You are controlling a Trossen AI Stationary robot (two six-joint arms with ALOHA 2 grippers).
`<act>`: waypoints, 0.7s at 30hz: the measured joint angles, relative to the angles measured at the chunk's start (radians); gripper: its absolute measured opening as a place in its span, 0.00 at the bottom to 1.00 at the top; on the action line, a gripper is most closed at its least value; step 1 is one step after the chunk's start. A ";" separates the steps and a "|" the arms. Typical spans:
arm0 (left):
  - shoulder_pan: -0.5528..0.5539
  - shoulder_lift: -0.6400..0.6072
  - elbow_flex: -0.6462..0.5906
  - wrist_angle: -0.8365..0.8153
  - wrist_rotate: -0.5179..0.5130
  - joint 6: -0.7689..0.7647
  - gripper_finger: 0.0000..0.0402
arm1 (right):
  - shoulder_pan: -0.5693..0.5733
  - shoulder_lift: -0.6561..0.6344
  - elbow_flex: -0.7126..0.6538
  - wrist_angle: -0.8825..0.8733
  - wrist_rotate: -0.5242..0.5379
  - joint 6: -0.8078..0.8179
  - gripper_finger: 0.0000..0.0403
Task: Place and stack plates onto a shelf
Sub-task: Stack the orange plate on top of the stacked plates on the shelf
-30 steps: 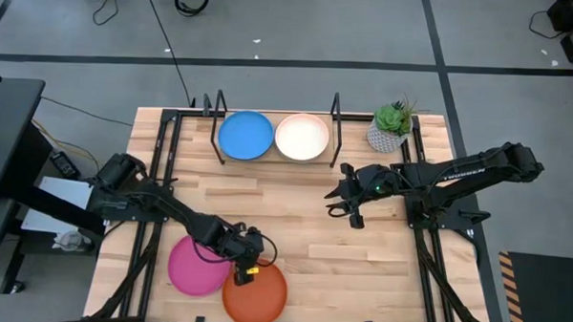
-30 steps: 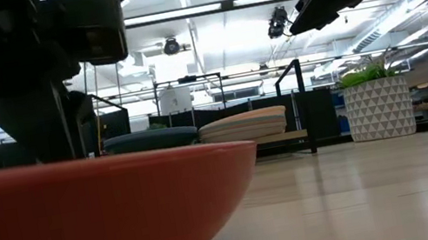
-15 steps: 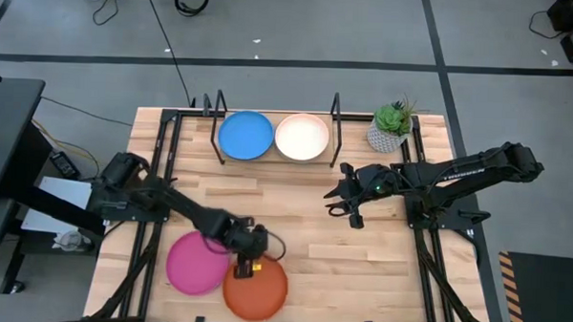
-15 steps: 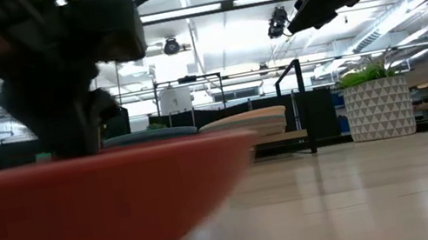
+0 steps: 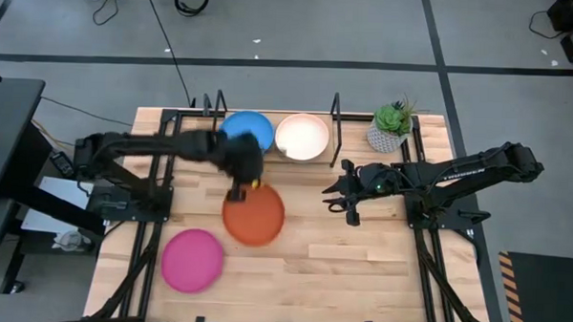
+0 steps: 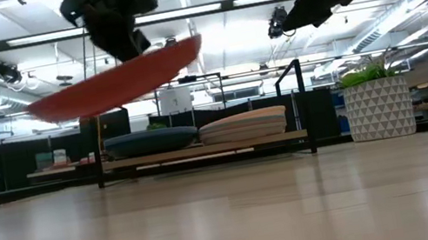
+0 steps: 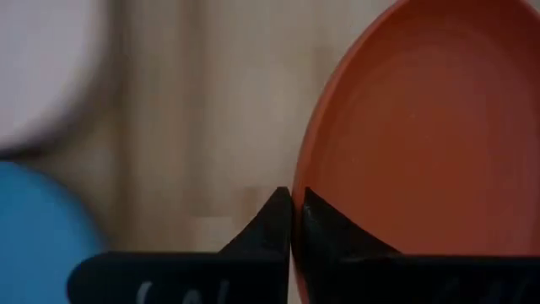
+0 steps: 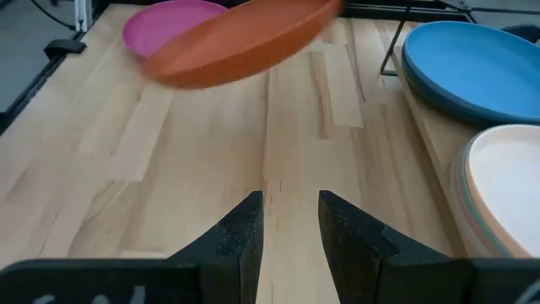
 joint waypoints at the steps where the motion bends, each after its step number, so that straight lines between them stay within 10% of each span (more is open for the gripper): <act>1: 0.042 -0.004 0.020 -0.011 0.005 0.041 0.04 | 0.000 0.000 0.000 0.002 0.001 0.005 0.30; 21: 0.651 0.378 0.560 -0.203 0.087 0.470 0.03 | -0.006 0.046 -0.022 0.128 0.079 0.032 0.30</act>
